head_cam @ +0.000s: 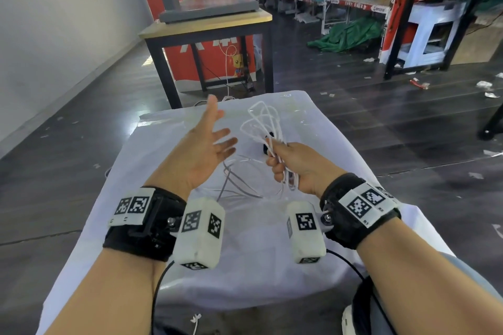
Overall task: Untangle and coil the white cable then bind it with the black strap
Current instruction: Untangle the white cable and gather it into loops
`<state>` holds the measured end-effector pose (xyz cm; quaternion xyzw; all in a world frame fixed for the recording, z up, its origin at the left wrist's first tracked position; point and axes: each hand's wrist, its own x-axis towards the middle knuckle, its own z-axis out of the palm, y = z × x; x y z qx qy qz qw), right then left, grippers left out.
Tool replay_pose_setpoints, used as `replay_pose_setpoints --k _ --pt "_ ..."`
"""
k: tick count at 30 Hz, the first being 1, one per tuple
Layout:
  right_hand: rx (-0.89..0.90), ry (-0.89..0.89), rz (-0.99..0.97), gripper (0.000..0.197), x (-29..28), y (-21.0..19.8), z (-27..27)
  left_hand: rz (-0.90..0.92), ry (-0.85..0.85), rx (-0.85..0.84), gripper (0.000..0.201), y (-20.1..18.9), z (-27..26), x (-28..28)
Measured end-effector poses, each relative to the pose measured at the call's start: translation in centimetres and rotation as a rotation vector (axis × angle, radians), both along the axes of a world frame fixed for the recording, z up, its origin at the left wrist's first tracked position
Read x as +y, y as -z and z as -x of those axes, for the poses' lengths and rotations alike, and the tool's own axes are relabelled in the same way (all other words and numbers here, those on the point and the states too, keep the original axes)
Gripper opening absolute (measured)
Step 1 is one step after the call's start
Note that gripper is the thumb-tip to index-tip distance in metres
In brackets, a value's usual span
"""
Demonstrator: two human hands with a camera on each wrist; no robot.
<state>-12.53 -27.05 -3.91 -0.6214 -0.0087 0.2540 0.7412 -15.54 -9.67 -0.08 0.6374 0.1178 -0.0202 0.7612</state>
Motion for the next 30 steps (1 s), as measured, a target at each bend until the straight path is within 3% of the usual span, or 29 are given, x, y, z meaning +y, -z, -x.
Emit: replay_pose_setpoints --k 3,6,8,10,11,15,18,22,26,30 --pt "-0.053 0.049 0.05 0.031 0.0 0.0 -0.1 -0.08 0.203 0.025 0.088 0.3 0.7 -1.8" --pt "-0.148 -0.086 0.179 0.034 0.4 -0.2 0.5 -0.005 0.207 0.043 0.087 1.2 0.0 -3.3" --pt "-0.163 -0.18 0.219 0.036 0.7 -0.2 1.1 0.12 0.071 0.018 0.058 1.6 -0.5 -3.4" --pt "-0.155 -0.245 0.214 0.043 0.9 -0.3 1.5 0.128 -0.051 -0.034 0.014 1.6 -0.9 -2.9" --pt "-0.153 -0.282 0.21 0.047 0.9 -0.5 1.6 0.143 -0.068 -0.045 0.005 1.6 -0.9 -2.4" --pt "-0.186 -0.434 0.266 0.047 0.9 -0.8 1.9 0.204 -0.002 0.019 0.031 1.5 -0.9 -1.5" --pt "-0.198 -0.487 0.283 0.047 1.0 -0.8 2.0 0.282 -0.06 0.012 0.045 1.2 -0.9 -1.6" --pt "-0.205 -0.523 0.262 0.048 1.1 -0.3 2.0 0.273 -0.098 -0.029 0.021 1.3 -1.0 -1.8" --pt "-0.251 -0.592 0.302 0.041 1.1 -0.2 1.8 0.157 -0.096 -0.018 0.029 1.9 -1.0 -1.5" --pt "-0.253 -0.539 0.336 0.043 1.2 -0.5 0.9 0.217 -0.103 -0.043 0.024 1.5 -1.1 -1.1"
